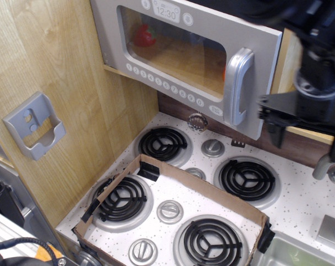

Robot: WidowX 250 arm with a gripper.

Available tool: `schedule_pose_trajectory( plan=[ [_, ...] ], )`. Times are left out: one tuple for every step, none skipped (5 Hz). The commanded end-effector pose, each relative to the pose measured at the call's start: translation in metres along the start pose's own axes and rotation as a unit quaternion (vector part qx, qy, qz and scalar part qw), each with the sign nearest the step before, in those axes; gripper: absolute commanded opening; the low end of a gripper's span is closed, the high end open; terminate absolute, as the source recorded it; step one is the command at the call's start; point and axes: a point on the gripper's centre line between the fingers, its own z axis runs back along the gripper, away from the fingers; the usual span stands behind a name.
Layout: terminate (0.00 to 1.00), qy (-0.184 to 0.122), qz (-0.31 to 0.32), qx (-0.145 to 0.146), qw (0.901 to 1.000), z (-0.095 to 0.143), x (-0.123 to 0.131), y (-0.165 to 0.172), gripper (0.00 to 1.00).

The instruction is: Open microwave

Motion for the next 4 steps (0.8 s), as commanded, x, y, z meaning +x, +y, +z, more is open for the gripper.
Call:
schedule_pose_trajectory(
  plan=[
    [0.00,-0.039,-0.130,-0.018,0.9905,0.011,0.031,-0.036,1.00],
    [0.00,-0.047,-0.165,-0.039,0.9845,0.008,0.036,-0.023,1.00],
    [0.00,-0.043,-0.202,-0.049,0.9772,0.003,0.046,-0.002,1.00],
    [0.00,-0.039,-0.265,-0.056,0.9618,-0.003,0.058,0.024,1.00]
  ],
)
